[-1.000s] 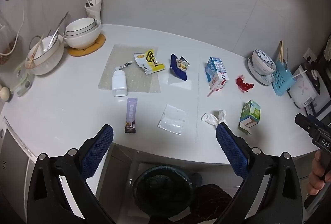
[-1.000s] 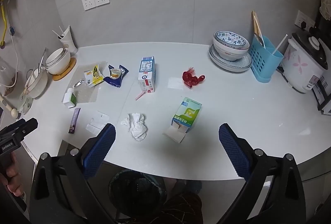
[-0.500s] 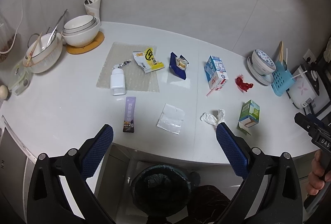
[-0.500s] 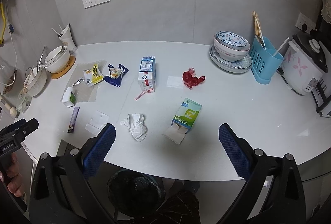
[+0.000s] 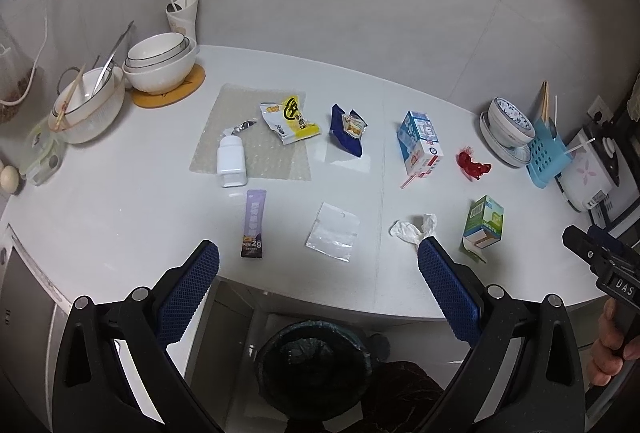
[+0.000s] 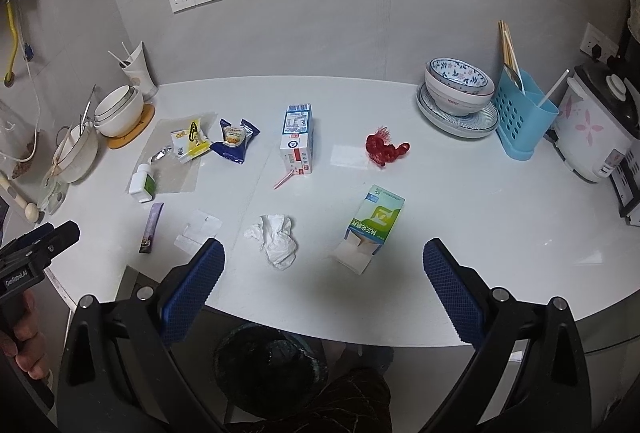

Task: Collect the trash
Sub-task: 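Move both tools toward the purple wrapper and white tissue on the counter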

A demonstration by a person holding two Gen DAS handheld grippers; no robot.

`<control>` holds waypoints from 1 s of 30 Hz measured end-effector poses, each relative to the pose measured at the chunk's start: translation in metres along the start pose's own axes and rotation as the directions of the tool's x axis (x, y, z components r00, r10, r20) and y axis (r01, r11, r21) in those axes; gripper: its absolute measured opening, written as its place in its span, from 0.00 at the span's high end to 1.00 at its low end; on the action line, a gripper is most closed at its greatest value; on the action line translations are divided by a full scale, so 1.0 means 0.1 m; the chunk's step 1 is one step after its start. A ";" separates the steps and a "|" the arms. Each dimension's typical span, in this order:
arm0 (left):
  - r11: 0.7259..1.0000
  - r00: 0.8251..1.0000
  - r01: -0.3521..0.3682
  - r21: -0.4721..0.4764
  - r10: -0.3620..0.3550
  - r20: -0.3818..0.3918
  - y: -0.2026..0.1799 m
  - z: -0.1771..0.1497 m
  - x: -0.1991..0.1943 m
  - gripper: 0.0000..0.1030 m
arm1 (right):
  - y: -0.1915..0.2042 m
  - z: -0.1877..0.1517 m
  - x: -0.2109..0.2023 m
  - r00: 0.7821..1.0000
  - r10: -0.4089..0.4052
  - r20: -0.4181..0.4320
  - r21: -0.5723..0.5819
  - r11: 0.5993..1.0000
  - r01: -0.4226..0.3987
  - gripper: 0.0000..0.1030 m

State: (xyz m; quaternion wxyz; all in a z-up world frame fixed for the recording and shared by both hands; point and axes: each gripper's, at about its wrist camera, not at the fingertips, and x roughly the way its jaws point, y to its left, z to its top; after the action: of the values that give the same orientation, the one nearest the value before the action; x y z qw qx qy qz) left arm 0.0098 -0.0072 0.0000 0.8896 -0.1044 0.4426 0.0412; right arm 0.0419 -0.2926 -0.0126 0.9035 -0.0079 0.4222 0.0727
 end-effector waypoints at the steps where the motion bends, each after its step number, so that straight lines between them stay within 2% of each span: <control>1: 1.000 1.000 -0.001 -0.004 0.001 -0.001 0.00 0.00 0.00 0.06 | 0.00 0.00 0.00 1.000 0.004 -0.002 0.001 1.000 -0.004 0.07; 16: 0.998 0.999 -0.045 -0.035 0.045 0.020 0.14 0.01 -0.04 0.06 | 0.11 0.03 0.05 1.000 0.020 -0.015 -0.004 1.000 -0.020 0.07; 30: 0.998 0.998 -0.056 -0.028 0.057 0.027 0.18 0.02 -0.07 0.06 | 0.15 0.06 0.02 1.000 -0.013 -0.019 -0.010 1.000 0.013 0.07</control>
State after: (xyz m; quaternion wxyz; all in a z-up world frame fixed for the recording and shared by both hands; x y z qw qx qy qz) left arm 0.0046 0.0110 0.0043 0.8926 -0.1033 0.4325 0.0737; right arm 0.0452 -0.2774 -0.0094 0.8999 -0.0160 0.4303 0.0689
